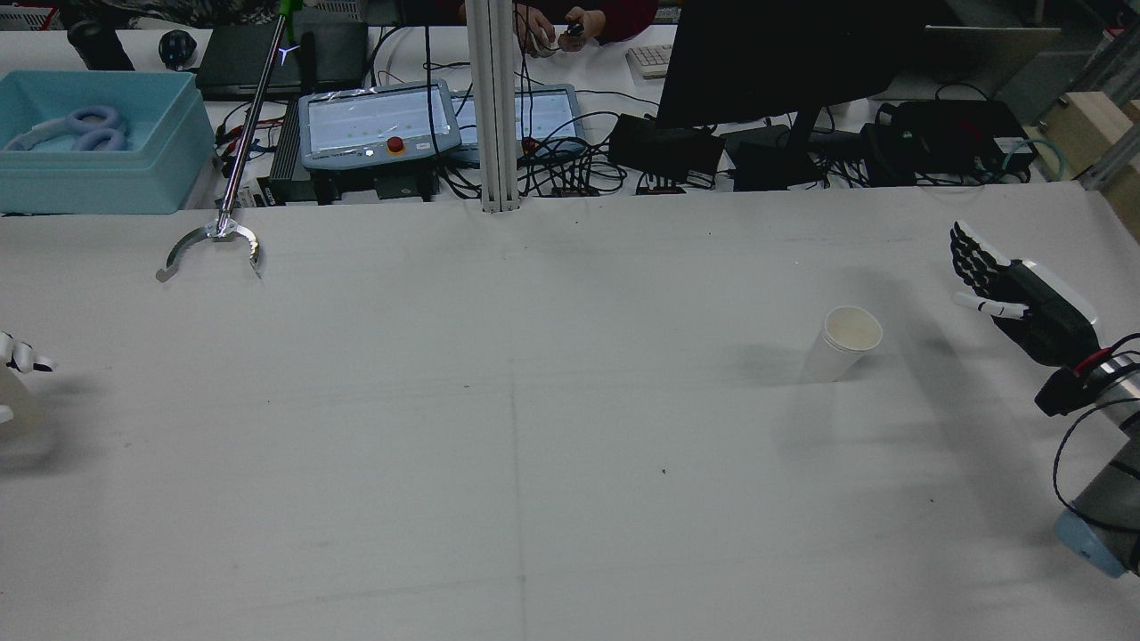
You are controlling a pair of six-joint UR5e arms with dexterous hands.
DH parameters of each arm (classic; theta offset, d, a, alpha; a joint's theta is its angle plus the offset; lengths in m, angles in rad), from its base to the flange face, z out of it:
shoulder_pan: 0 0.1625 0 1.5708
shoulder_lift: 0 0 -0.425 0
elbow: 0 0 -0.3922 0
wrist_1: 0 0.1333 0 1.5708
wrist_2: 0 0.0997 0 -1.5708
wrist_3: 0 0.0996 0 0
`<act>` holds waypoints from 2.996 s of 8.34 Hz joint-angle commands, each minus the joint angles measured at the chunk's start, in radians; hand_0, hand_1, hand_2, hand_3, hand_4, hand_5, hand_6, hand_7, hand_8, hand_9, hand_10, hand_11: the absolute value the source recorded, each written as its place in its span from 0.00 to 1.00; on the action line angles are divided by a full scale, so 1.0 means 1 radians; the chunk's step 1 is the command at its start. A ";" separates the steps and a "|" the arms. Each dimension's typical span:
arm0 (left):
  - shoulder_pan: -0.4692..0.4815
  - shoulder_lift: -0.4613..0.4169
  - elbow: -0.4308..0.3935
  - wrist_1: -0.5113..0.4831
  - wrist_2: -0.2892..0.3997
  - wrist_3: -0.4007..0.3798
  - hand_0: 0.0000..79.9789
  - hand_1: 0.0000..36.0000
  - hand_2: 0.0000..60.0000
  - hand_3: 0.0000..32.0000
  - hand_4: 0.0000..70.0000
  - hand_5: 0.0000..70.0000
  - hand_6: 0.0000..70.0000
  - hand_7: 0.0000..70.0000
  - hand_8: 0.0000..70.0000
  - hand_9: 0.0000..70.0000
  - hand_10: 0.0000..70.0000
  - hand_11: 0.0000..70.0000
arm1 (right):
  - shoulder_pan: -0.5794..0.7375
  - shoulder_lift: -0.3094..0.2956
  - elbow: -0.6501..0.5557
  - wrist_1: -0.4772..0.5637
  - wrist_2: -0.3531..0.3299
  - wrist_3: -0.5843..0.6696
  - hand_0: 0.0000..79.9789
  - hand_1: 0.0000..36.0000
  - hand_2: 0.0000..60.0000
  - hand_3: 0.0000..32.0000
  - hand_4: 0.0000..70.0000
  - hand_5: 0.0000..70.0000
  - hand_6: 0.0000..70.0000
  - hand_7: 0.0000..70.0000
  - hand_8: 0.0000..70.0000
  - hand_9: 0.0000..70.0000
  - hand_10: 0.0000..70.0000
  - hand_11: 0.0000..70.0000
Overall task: Pour water
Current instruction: 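Move the right hand toward the white paper cup, then wrap the right hand fingers around the white paper cup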
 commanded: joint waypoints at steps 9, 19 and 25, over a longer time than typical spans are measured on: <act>0.002 -0.001 0.003 0.003 -0.002 -0.001 0.71 1.00 1.00 0.00 0.47 1.00 0.45 0.77 0.40 0.52 0.42 0.64 | -0.114 -0.054 0.191 -0.057 0.005 -0.292 0.54 0.43 0.36 0.00 0.00 0.00 0.00 0.00 0.00 0.00 0.00 0.00; -0.003 0.004 0.009 0.003 -0.002 -0.024 0.69 1.00 1.00 0.00 0.46 1.00 0.45 0.75 0.40 0.51 0.42 0.64 | -0.254 -0.064 0.237 -0.071 0.147 -0.214 0.50 0.37 0.38 0.00 0.02 0.00 0.00 0.00 0.00 0.00 0.00 0.00; -0.006 0.004 0.012 0.003 -0.002 -0.027 0.69 1.00 1.00 0.00 0.45 1.00 0.44 0.74 0.39 0.50 0.43 0.66 | -0.269 -0.017 0.201 -0.107 0.169 -0.145 0.50 0.37 0.39 0.00 0.05 0.00 0.03 0.02 0.00 0.00 0.00 0.01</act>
